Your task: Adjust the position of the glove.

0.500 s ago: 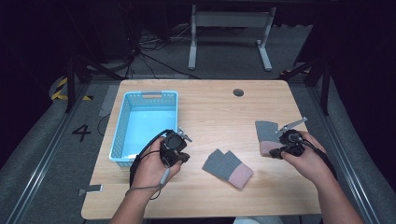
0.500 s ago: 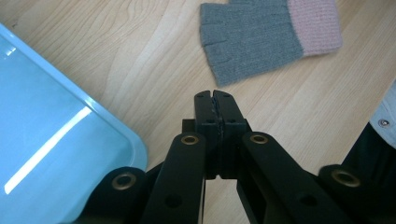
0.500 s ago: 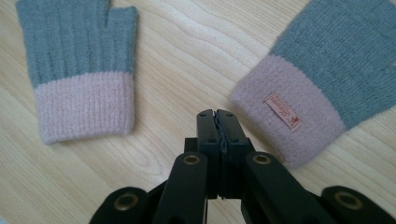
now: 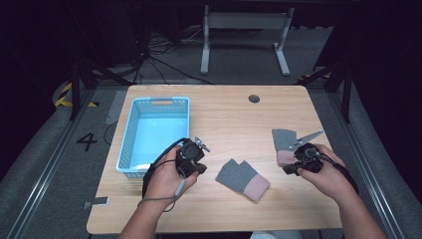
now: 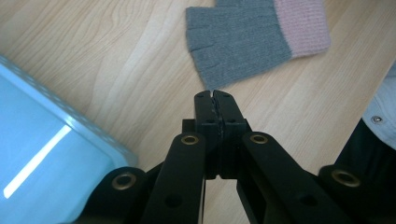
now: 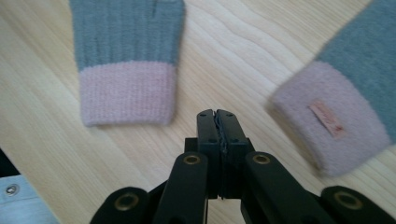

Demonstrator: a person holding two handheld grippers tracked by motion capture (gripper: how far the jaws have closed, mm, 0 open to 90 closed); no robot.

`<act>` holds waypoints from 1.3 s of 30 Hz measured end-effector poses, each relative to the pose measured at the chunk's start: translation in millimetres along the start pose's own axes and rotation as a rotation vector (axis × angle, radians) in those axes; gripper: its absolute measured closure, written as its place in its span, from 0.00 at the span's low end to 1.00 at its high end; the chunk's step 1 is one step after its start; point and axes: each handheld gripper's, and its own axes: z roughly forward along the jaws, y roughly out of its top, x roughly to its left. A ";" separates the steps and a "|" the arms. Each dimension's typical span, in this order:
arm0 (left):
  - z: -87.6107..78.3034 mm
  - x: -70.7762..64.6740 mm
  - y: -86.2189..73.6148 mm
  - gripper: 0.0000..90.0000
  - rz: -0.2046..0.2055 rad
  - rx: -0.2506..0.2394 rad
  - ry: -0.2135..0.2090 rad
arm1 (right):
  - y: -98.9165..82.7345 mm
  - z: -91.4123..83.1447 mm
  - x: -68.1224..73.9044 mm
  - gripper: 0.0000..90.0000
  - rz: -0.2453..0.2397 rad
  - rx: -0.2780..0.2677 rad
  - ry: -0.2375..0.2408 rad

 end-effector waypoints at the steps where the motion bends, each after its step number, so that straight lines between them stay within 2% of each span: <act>1: 3.0 -1.7 1.2 1.00 0.002 -0.003 -0.002 | 0.8 0.8 2.3 1.00 -0.010 0.002 0.012; 3: 12.4 -6.3 4.9 1.00 0.014 0.000 -0.013 | 3.0 4.4 11.1 1.00 -0.035 0.003 0.035; 6: 25.2 -12.4 9.6 1.00 0.031 0.018 -0.029 | 3.7 6.9 16.3 1.00 -0.049 0.008 0.048; 9: 30.3 -13.9 12.3 1.00 0.042 0.028 -0.034 | 3.5 11.1 21.6 1.00 -0.059 0.011 0.063; 14: 31.9 -13.3 14.7 1.00 0.047 0.026 -0.047 | 3.0 18.9 26.4 1.00 -0.072 0.004 0.084; 18: 34.4 -13.9 16.5 1.00 0.057 0.035 -0.053 | 3.6 27.8 32.2 1.00 -0.105 -0.010 0.103; 31: 30.2 -10.9 15.0 1.00 0.050 0.036 -0.068 | 6.1 53.0 46.3 1.00 -0.129 0.029 0.146; 39: 27.9 -9.4 14.1 1.00 0.046 0.027 -0.067 | 6.0 59.6 45.5 1.00 -0.127 0.047 0.150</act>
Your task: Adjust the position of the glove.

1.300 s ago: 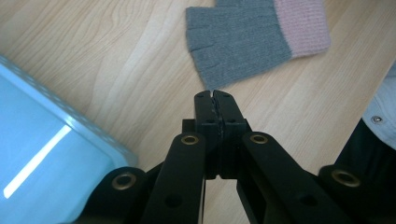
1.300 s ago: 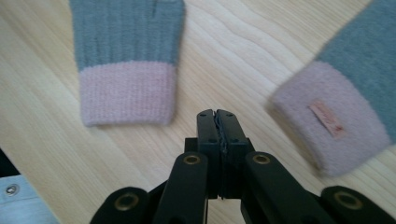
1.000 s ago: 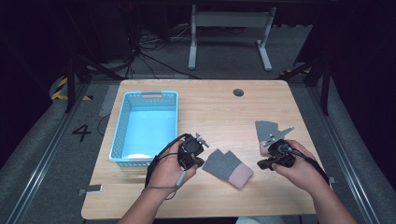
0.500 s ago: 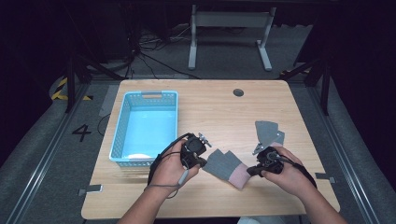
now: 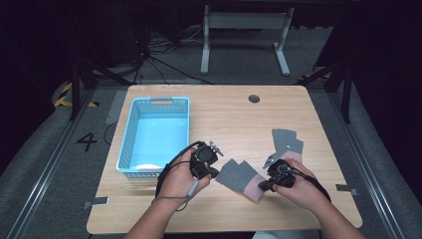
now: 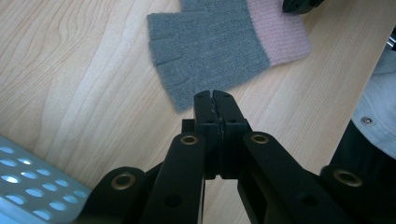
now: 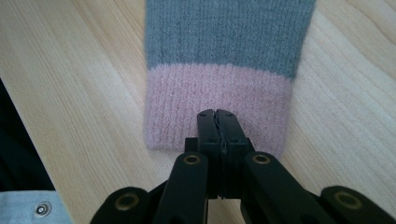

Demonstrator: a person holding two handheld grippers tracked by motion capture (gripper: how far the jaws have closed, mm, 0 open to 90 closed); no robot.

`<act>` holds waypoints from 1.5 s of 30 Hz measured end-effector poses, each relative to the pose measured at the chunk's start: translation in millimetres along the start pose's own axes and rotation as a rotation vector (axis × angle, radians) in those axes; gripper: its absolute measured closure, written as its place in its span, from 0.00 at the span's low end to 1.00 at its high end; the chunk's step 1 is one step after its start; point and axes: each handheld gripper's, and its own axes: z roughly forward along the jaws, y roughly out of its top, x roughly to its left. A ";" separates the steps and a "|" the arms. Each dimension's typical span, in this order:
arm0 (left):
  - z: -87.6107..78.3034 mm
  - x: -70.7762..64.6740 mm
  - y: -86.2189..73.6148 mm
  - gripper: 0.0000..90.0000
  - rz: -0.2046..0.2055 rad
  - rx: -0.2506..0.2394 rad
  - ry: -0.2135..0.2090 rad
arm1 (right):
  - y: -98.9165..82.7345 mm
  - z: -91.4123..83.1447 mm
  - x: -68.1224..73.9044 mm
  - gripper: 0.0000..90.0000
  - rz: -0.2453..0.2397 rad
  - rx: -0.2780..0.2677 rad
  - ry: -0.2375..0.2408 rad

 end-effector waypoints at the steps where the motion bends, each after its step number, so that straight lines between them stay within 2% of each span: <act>1: -0.1 0.3 -0.3 1.00 -0.004 -0.002 -0.001 | 0.0 1.0 -0.3 1.00 0.001 0.001 0.000; 9: -0.7 1.0 -1.1 0.99 -0.005 0.000 -0.001 | -1.3 1.6 -5.2 1.00 0.011 0.004 0.007; 24: -4.7 1.9 -7.2 0.98 -0.028 0.000 0.009 | -3.0 -3.7 -28.5 1.00 0.050 0.001 -0.061; 34: -8.6 2.3 -13.7 0.98 -0.046 -0.009 0.016 | 3.8 -0.8 -39.1 1.00 0.055 -0.024 -0.075; 39: -9.7 3.1 -15.3 0.97 -0.052 -0.009 0.022 | 7.3 0.5 -42.5 1.00 0.054 -0.035 -0.088; 45: -10.9 4.6 -16.0 0.96 -0.056 -0.010 0.020 | 10.1 -0.1 -39.7 1.00 0.046 -0.038 -0.108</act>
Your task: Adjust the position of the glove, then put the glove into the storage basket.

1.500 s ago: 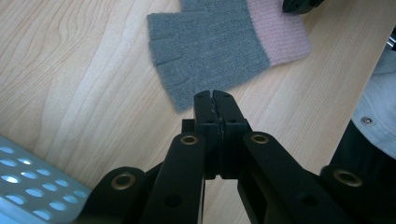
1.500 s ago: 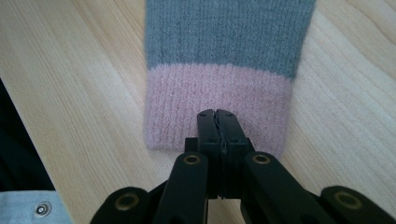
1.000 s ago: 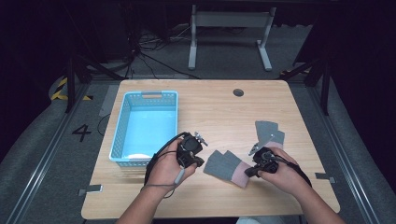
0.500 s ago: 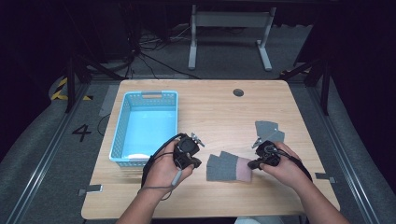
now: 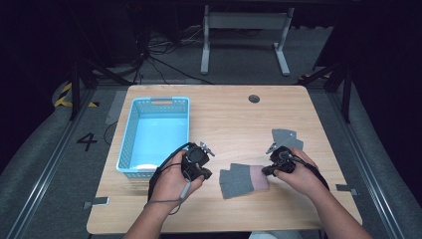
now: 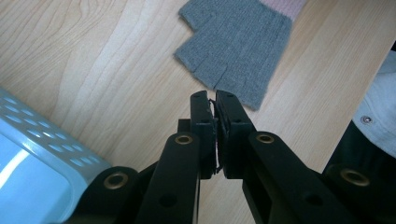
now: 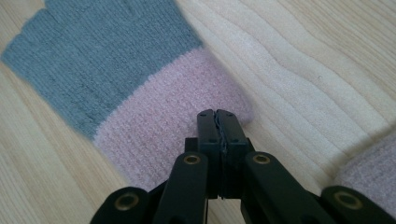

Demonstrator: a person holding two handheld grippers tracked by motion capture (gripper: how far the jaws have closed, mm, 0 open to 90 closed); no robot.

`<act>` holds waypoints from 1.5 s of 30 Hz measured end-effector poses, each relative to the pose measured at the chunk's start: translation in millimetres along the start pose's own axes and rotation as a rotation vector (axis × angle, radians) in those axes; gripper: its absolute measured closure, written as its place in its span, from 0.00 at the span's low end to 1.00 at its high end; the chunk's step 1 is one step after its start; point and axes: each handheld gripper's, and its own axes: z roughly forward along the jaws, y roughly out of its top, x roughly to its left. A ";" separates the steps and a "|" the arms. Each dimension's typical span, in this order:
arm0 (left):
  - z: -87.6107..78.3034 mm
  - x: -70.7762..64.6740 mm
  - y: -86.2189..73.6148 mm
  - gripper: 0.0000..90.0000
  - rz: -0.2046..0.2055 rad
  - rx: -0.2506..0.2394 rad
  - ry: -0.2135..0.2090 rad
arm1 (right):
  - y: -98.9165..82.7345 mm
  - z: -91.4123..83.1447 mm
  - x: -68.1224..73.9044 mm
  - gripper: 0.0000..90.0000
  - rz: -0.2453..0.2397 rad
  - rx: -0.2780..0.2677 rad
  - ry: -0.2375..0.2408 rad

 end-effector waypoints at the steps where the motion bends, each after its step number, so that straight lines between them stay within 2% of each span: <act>1: -0.3 0.2 0.4 0.96 0.002 0.001 0.000 | -0.2 -1.4 0.8 1.00 0.002 -0.004 0.002; 7: 0.0 1.3 1.7 0.94 -0.004 0.007 -0.009 | -1.6 -15.5 5.1 1.00 0.012 -0.043 0.002; 12: -1.9 2.6 2.3 0.88 -0.005 0.009 -0.026 | -3.4 -24.8 6.2 0.94 0.033 -0.065 -0.009; 13: -2.7 3.5 2.0 0.86 -0.006 0.009 -0.032 | -4.5 -27.6 6.2 0.90 0.043 -0.074 -0.012; 17: -3.5 3.9 1.8 0.85 -0.009 0.008 -0.037 | -5.2 -31.3 8.3 0.87 0.059 -0.084 -0.011; 24: -5.2 4.3 1.5 0.84 -0.009 0.005 -0.037 | -4.8 -37.7 11.0 0.85 0.058 -0.100 -0.004; 45: -5.4 5.0 1.6 0.81 -0.013 0.003 -0.038 | -2.0 -47.7 5.4 0.80 0.102 -0.133 0.006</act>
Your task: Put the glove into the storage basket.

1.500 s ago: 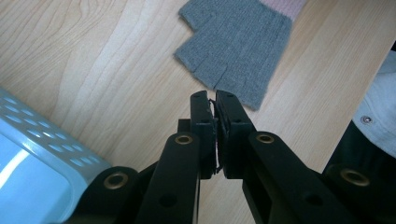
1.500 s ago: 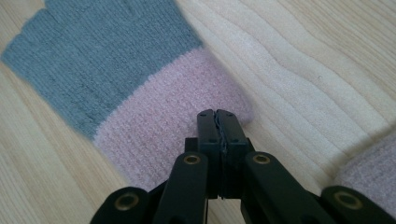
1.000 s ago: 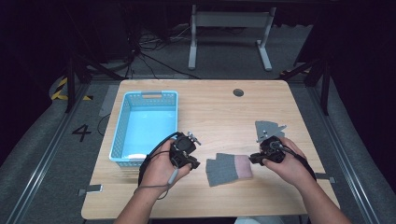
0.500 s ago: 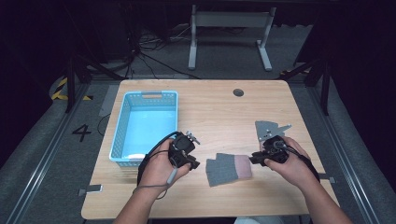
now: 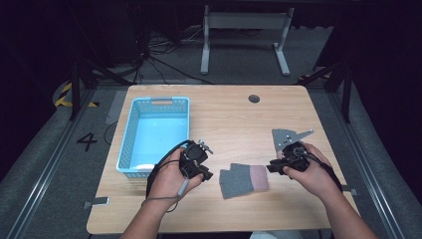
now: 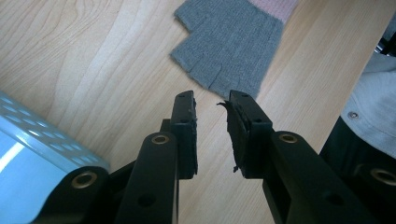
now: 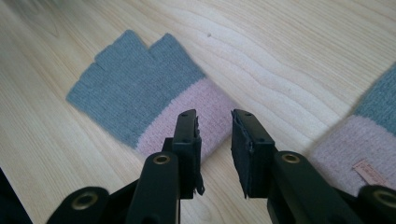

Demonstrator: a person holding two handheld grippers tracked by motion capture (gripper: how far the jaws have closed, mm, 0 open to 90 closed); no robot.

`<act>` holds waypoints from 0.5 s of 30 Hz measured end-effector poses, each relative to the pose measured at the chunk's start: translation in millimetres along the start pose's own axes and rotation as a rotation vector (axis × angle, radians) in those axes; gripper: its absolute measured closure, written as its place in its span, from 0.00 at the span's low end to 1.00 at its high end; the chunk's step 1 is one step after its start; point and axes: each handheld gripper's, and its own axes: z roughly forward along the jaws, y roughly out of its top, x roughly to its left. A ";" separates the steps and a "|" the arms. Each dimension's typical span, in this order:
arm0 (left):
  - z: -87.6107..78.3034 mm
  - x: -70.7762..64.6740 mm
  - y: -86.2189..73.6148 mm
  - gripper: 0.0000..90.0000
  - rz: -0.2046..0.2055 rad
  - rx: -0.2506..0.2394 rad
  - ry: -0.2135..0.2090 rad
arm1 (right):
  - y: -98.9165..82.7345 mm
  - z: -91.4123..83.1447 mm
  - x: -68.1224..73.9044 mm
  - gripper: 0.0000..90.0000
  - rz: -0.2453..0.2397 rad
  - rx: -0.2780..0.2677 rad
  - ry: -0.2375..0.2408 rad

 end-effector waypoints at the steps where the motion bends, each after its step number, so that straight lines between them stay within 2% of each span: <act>1: -0.3 0.0 -0.1 0.81 -0.001 -0.001 0.002 | 0.0 0.0 0.0 0.80 0.000 0.000 0.000; 5: -2.2 0.6 -0.4 0.81 0.000 -0.002 0.002 | 8.2 -6.3 -6.3 0.78 0.032 -0.013 -0.002; 9: -3.0 1.3 -1.1 0.81 -0.001 -0.006 -0.002 | 15.8 -10.5 -17.4 0.77 0.048 0.001 -0.024; 10: -3.4 1.4 -1.2 0.81 -0.002 -0.008 -0.001 | 17.8 -11.9 -24.6 0.77 0.064 0.004 -0.034; 15: -5.7 1.7 -1.8 0.81 -0.001 -0.011 -0.001 | 20.2 -13.4 -36.5 0.75 0.098 0.020 -0.062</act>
